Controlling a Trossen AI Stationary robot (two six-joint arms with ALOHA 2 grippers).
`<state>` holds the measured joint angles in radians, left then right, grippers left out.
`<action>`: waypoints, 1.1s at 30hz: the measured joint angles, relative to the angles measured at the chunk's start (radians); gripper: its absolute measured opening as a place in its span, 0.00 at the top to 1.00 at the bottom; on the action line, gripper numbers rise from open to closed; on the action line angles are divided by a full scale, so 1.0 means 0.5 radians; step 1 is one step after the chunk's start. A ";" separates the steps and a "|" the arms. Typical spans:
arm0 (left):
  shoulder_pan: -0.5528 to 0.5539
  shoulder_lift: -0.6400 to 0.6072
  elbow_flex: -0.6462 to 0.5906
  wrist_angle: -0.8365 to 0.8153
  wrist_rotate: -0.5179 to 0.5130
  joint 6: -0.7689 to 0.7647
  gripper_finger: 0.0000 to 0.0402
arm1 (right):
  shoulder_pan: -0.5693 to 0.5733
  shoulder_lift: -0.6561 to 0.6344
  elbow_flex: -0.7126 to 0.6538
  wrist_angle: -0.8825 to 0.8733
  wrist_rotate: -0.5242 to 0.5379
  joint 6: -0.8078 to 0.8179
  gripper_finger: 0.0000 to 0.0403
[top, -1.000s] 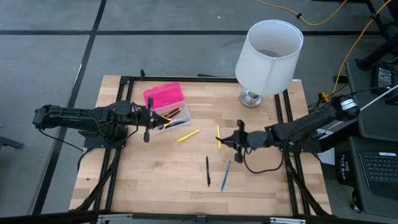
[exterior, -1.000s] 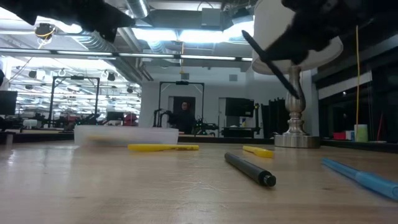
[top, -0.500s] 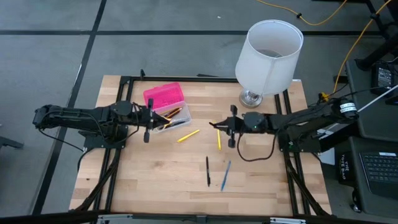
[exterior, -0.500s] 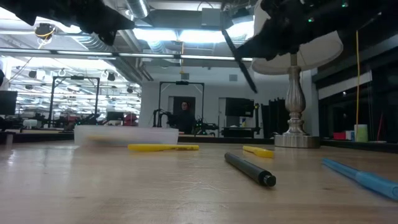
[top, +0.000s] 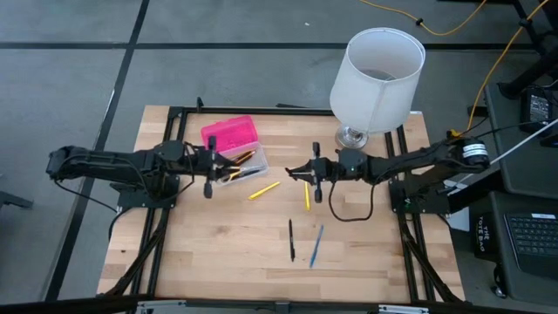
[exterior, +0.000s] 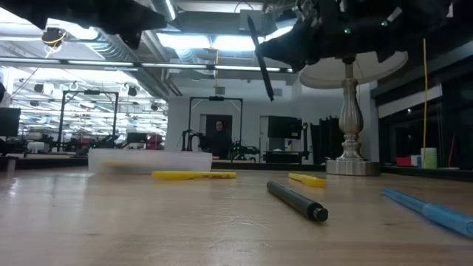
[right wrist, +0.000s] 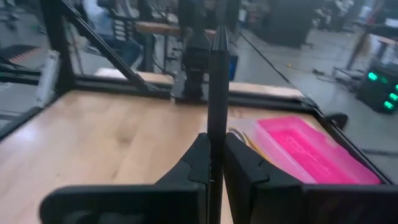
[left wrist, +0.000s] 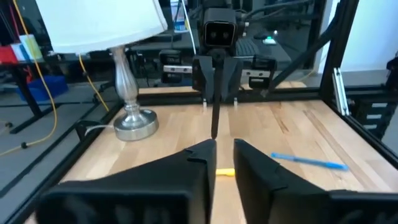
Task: Pick & place school supplies into a supply box
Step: Put the black pen into the pink supply box
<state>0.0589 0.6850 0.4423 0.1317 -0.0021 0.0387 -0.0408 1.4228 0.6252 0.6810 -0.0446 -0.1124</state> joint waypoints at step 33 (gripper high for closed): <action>-0.067 0.800 0.001 1.122 0.152 -0.157 0.60 | -0.094 0.577 0.695 -0.037 -0.477 -0.218 0.93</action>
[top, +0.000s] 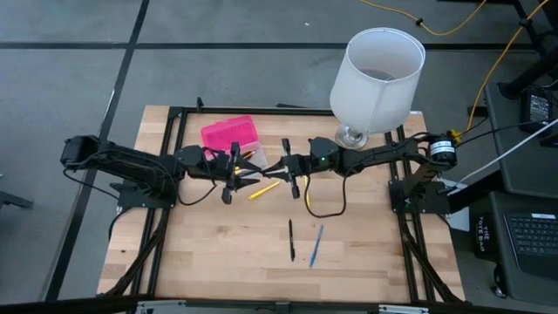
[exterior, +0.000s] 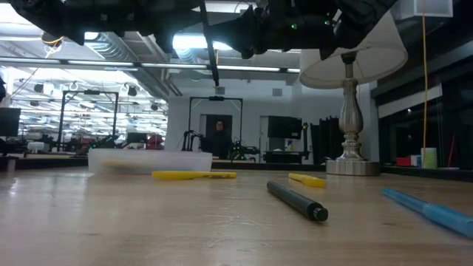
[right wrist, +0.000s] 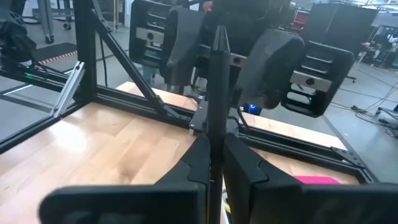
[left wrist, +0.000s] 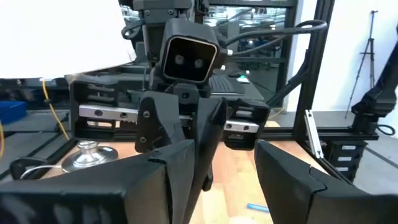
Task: Pick & place school supplies into a supply box
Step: Put the black pen into the pink supply box
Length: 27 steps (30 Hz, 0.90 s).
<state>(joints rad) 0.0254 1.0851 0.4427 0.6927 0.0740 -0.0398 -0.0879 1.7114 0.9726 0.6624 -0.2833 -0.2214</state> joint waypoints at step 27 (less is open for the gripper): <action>0.011 -0.002 0.001 0.075 -0.024 0.147 0.65 | -0.031 0.071 0.121 -0.010 -0.004 0.006 0.93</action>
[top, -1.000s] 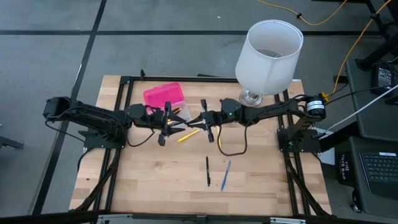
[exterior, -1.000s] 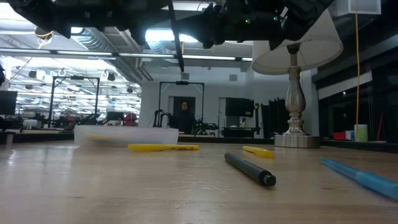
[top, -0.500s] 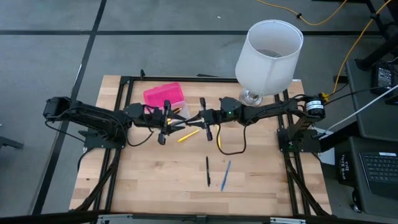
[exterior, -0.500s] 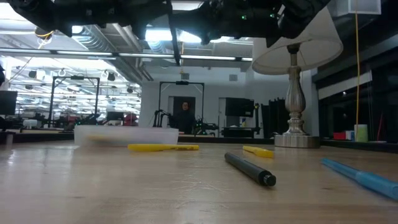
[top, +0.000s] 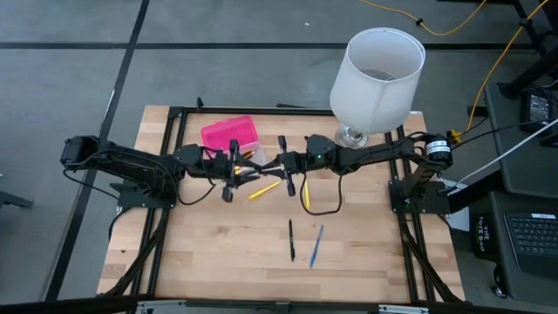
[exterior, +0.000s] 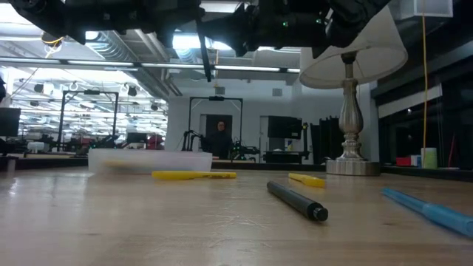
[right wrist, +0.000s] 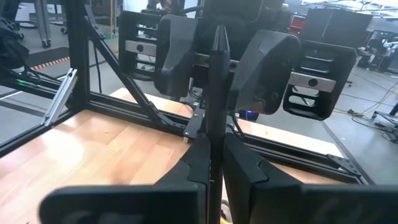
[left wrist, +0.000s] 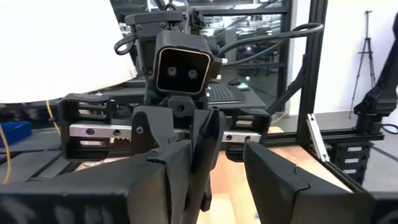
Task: Pick & place school supplies into a supply box
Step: Put the black pen into the pink supply box
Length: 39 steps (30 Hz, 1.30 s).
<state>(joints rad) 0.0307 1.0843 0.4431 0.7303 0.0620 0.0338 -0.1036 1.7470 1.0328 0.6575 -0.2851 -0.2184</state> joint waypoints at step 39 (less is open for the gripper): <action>-0.003 -0.437 0.002 -0.687 -0.330 0.007 0.95 | -0.061 -0.421 -0.059 -0.667 0.209 0.066 0.83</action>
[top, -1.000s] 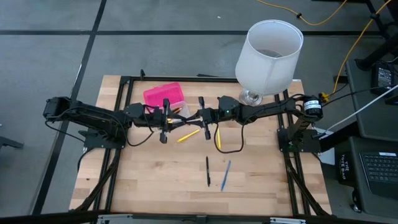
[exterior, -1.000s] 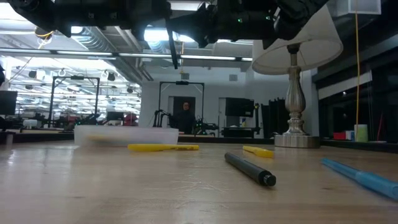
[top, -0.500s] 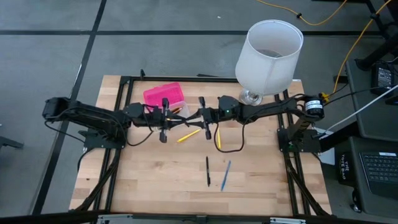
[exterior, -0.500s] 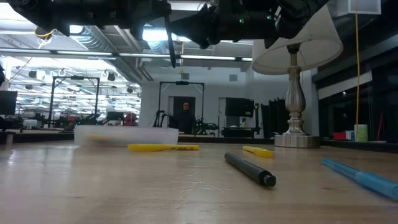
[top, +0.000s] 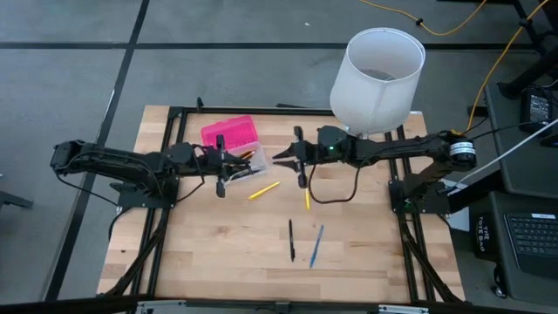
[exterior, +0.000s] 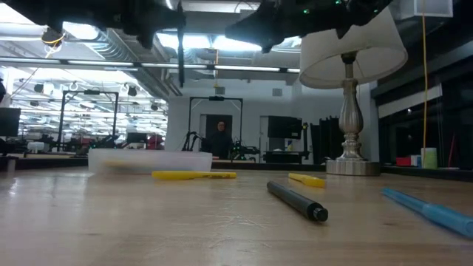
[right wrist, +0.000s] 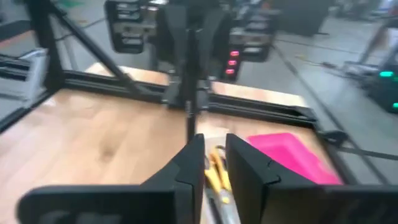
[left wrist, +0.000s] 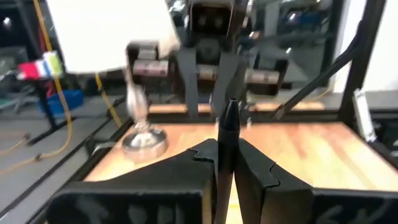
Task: Pick & place school supplies into a supply box
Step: Put the black pen into the pink supply box
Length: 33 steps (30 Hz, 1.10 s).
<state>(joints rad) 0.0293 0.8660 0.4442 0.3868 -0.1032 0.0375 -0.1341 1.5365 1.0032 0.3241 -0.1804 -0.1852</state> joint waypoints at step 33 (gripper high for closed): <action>0.233 0.665 0.611 -1.477 -0.425 -0.529 0.94 | 0.001 -0.163 -0.646 0.379 0.117 0.362 0.97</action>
<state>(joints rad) 0.1456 1.1983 0.7496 -0.3519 -0.3159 -0.2269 -0.1337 1.4548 0.6800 0.5137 -0.1219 -0.0044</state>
